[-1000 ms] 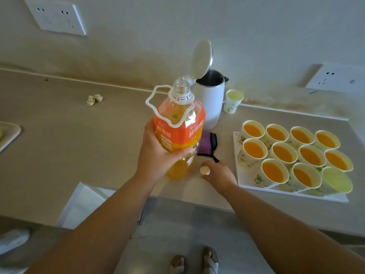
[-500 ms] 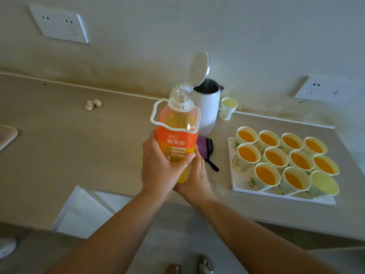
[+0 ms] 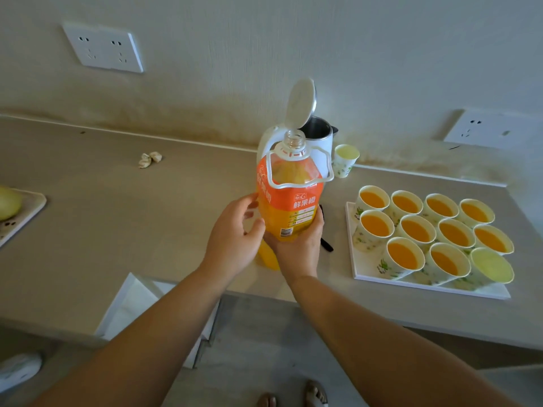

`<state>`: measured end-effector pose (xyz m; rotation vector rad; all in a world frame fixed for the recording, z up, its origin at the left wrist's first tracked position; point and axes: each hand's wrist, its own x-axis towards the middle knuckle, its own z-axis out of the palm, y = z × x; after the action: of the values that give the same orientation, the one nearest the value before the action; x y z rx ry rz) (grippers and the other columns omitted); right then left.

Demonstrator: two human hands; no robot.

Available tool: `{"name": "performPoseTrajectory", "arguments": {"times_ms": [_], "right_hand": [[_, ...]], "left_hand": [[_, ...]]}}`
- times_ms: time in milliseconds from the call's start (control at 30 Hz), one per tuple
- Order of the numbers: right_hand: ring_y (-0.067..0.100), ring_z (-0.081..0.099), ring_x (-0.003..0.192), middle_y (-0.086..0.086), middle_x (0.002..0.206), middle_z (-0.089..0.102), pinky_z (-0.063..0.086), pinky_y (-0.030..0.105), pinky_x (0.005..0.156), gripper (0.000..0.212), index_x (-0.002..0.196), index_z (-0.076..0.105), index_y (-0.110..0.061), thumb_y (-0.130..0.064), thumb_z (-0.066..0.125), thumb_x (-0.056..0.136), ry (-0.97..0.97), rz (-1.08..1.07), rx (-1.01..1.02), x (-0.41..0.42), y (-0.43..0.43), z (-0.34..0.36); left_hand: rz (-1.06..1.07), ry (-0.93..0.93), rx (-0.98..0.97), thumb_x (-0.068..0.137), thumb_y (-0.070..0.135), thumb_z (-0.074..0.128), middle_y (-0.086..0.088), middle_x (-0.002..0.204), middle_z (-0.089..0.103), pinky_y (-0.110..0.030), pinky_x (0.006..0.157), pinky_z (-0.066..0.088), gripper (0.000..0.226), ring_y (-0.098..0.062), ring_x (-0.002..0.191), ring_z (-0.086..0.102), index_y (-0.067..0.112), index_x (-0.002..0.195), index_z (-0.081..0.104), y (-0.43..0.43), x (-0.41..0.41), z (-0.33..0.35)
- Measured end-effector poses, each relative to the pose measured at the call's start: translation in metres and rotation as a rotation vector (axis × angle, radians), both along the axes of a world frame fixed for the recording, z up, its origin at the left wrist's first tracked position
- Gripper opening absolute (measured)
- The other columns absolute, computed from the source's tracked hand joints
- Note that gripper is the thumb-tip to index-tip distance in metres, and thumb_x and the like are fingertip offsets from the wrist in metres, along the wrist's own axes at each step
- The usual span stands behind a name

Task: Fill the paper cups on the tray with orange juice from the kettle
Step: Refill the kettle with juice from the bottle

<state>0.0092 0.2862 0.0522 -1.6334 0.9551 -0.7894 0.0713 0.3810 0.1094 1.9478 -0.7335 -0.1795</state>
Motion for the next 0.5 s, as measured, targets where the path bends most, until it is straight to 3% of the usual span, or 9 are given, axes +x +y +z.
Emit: {"name": "performPoseTrajectory", "arguments": {"times_ms": [67, 200, 267, 367, 500], "right_hand": [[0.016, 0.047, 0.124, -0.007, 0.132, 0.047, 0.045, 0.046, 0.100, 0.107, 0.136, 0.028, -0.034, -0.032, 0.088, 0.048, 0.024, 0.040, -0.012, -0.003, -0.008, 0.003], [0.017, 0.051, 0.117, -0.005, 0.125, 0.052, 0.047, 0.045, 0.097, 0.097, 0.130, 0.031, -0.036, -0.037, 0.082, 0.048, 0.055, 0.126, -0.110, -0.014, -0.024, 0.027], [0.016, 0.053, 0.114, -0.004, 0.124, 0.053, 0.047, 0.040, 0.096, 0.094, 0.131, 0.033, -0.033, -0.036, 0.083, 0.051, 0.073, 0.167, -0.173, -0.018, -0.035, 0.048], [0.013, 0.055, 0.108, -0.006, 0.120, 0.054, 0.047, 0.033, 0.089, 0.091, 0.131, 0.038, -0.025, -0.035, 0.082, 0.052, 0.118, 0.211, -0.243, -0.025, -0.054, 0.083], [0.011, 0.047, 0.105, -0.005, 0.122, 0.048, 0.037, 0.025, 0.082, 0.095, 0.138, 0.030, -0.020, -0.025, 0.083, 0.060, 0.215, 0.263, -0.403, -0.037, -0.085, 0.119]], "left_hand": [[0.013, -0.114, -0.052, 0.087, 0.023, 0.061, -0.004, 0.137, 0.044, -0.038, 0.099, 0.045, 0.062, -0.018, 0.122, 0.047, 0.017, 0.143, 0.036, -0.001, 0.006, 0.008], [-0.026, -0.552, -0.101, 0.087, 0.045, 0.051, -0.013, 0.147, 0.032, -0.016, 0.108, 0.022, 0.063, -0.025, 0.135, 0.031, 0.025, 0.143, 0.031, -0.011, 0.012, 0.041], [-0.054, -0.681, -0.155, 0.088, 0.042, 0.052, -0.017, 0.146, 0.032, -0.024, 0.110, 0.024, 0.057, -0.030, 0.134, 0.032, 0.024, 0.139, 0.035, -0.020, 0.012, 0.063], [-0.109, -0.791, -0.234, 0.086, 0.035, 0.057, -0.020, 0.135, 0.045, -0.041, 0.106, 0.035, 0.056, -0.032, 0.126, 0.042, 0.009, 0.134, 0.042, -0.036, 0.015, 0.088], [0.027, -0.845, -0.204, 0.084, 0.038, 0.057, -0.021, 0.117, 0.052, -0.029, 0.096, 0.032, 0.061, -0.032, 0.109, 0.046, 0.009, 0.136, 0.046, -0.060, 0.016, 0.116]]}}
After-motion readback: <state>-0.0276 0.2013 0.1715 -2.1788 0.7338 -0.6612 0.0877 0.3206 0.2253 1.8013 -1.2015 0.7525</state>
